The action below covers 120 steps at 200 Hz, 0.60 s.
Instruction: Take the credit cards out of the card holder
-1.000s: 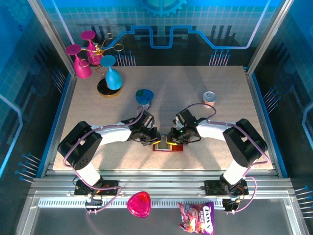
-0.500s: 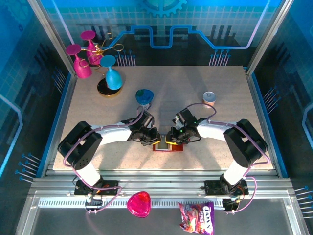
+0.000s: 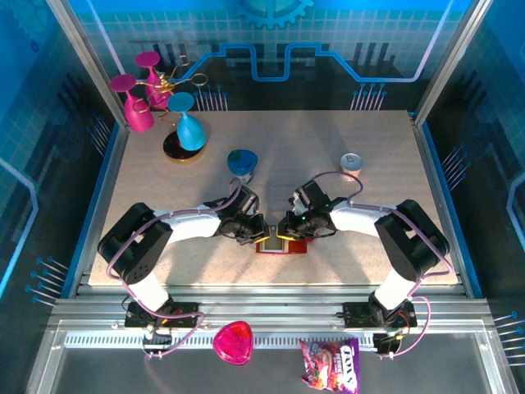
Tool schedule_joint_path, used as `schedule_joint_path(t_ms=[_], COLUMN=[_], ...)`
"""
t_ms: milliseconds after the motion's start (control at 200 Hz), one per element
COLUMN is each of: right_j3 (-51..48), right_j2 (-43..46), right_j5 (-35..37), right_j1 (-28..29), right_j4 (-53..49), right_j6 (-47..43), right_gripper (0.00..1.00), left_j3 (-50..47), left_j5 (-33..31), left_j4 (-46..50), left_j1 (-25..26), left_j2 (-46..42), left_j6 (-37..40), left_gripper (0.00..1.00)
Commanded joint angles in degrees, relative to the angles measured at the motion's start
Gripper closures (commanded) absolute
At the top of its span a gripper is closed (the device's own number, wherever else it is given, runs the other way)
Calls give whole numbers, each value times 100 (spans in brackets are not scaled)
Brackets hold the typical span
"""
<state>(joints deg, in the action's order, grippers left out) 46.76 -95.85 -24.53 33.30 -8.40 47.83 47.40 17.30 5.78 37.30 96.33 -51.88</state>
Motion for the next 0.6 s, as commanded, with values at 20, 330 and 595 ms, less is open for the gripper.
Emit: schedule_joint_path(t_ms=[20,330,595], right_j3=[-88,-79,19], right_j2=[-203,-175,12], right_j5=[-95,183,404], right_j1=[-81,-93,-107], right_j4=[58,-272,-554], right_j6=[30,-71,-187], right_gripper=[82,67,60], left_j3=[-81,-83,-86], left_j5=[-91,-99,-86], left_j4=[152,152,140], left_j1=[-3,-3,-4], left_j2=[52,78,118], left_j6=[154,126,140], left_gripper=[88,88,88])
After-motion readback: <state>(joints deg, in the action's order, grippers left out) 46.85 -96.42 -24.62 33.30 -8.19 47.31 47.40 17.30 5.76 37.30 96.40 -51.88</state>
